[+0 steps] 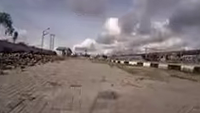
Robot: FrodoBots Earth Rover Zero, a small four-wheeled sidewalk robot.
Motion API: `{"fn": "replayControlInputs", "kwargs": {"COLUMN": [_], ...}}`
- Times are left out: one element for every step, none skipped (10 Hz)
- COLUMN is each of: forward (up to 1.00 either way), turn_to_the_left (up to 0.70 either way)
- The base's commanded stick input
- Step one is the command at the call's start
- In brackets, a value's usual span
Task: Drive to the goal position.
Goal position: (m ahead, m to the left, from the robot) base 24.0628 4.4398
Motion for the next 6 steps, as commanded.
{"fn": "replayControlInputs", "kwargs": {"forward": [1.00, 1.00, 1.00, 1.00, 1.00, 1.00], "turn_to_the_left": [0.27, 0.27, 0.27, 0.27, 0.27, 0.27]}}
